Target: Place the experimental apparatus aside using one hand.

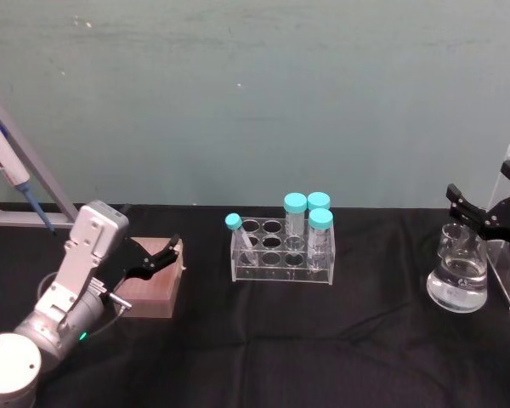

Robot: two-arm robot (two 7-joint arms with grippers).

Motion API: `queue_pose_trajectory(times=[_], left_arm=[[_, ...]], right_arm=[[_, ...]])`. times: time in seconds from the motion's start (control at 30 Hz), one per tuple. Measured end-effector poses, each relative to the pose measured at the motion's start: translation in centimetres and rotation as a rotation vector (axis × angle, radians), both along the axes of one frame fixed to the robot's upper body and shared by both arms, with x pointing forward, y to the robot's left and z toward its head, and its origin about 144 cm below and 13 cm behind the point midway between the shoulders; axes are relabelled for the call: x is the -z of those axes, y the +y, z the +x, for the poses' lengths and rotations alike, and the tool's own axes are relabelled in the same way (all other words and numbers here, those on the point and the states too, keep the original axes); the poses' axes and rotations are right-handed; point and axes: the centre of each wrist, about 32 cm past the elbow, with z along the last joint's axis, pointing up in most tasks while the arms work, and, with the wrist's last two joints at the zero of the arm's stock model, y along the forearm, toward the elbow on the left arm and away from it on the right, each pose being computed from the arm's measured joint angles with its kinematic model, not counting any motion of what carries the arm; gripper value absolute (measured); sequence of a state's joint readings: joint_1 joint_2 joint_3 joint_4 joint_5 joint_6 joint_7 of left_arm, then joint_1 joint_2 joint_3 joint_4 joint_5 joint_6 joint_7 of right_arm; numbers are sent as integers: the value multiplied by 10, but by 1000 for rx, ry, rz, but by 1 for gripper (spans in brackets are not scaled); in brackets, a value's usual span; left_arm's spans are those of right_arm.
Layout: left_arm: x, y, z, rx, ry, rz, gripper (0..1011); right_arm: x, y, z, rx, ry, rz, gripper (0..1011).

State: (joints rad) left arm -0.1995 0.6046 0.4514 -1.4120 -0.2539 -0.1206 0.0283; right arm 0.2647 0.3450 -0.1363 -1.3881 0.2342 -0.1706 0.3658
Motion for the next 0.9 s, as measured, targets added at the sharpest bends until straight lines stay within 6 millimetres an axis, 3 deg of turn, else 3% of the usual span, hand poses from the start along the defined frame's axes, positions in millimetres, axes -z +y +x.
queue_pose_trajectory(times=[0.6,0.9], left_arm=[[0,0,0,0,0,0,1000],[0,0,0,0,0,0,1000]], right_arm=[[-8,-8,-14,-166,-6,29,1000],[-4,-15,-24,-241,86,59,1000]])
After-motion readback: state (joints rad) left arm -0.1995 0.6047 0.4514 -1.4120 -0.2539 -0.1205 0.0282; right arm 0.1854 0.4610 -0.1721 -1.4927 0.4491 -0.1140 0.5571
